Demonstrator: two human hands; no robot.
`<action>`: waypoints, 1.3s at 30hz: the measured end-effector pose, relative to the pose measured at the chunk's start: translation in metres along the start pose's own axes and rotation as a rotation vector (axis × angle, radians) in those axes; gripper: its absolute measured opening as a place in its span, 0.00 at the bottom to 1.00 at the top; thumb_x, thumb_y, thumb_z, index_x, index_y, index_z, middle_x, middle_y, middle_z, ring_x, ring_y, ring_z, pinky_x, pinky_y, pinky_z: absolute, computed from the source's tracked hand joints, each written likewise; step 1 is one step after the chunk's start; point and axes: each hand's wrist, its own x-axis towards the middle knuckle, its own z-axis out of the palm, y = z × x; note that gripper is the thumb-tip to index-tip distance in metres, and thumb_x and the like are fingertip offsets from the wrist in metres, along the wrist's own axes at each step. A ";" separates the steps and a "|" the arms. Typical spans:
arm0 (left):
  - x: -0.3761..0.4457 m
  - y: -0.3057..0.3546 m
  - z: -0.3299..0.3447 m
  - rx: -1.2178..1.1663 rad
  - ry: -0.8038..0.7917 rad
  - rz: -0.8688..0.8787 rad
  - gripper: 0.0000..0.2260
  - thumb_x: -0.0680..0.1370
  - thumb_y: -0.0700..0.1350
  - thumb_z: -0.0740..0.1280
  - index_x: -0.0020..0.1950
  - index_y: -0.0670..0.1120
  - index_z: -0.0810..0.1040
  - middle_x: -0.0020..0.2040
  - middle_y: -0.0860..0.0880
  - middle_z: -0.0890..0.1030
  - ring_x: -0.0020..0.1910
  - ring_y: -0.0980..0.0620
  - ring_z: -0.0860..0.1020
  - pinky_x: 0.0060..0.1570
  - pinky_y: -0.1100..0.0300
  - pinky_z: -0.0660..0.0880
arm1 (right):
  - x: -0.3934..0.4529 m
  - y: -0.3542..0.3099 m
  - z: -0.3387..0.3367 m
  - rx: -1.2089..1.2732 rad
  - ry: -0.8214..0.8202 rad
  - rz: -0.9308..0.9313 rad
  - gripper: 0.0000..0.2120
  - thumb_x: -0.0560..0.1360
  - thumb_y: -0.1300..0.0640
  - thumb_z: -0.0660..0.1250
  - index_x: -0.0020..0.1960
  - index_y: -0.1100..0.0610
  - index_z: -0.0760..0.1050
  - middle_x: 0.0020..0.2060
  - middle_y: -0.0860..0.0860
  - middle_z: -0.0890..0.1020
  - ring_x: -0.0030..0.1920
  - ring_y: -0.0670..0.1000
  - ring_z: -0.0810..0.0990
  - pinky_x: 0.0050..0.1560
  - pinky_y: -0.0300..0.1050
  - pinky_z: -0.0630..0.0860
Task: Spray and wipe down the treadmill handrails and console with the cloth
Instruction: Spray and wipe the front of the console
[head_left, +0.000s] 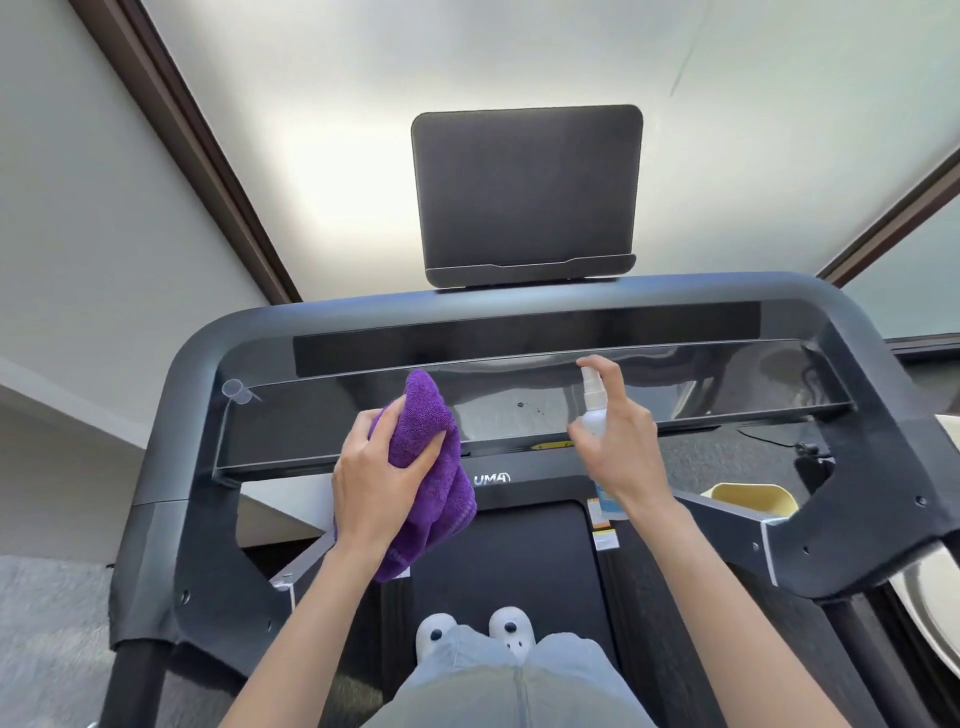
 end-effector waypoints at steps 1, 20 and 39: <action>0.000 0.003 0.003 -0.003 -0.004 0.002 0.25 0.72 0.63 0.67 0.65 0.54 0.77 0.52 0.57 0.76 0.47 0.54 0.77 0.43 0.60 0.70 | 0.001 0.003 -0.004 0.000 0.008 0.002 0.31 0.73 0.69 0.65 0.72 0.51 0.67 0.28 0.55 0.70 0.32 0.57 0.71 0.42 0.54 0.75; -0.006 0.054 0.057 -0.031 -0.084 0.097 0.22 0.73 0.57 0.72 0.65 0.55 0.76 0.53 0.56 0.77 0.49 0.52 0.78 0.45 0.54 0.76 | 0.004 0.057 -0.073 -0.012 0.165 0.042 0.34 0.73 0.70 0.65 0.71 0.43 0.63 0.31 0.63 0.76 0.31 0.63 0.77 0.40 0.60 0.79; -0.017 0.100 0.096 -0.061 -0.180 0.163 0.22 0.73 0.57 0.72 0.65 0.55 0.76 0.51 0.57 0.76 0.47 0.55 0.77 0.45 0.58 0.74 | 0.007 0.123 -0.128 -0.084 0.440 0.193 0.25 0.73 0.69 0.65 0.64 0.50 0.66 0.33 0.61 0.76 0.33 0.65 0.77 0.39 0.56 0.75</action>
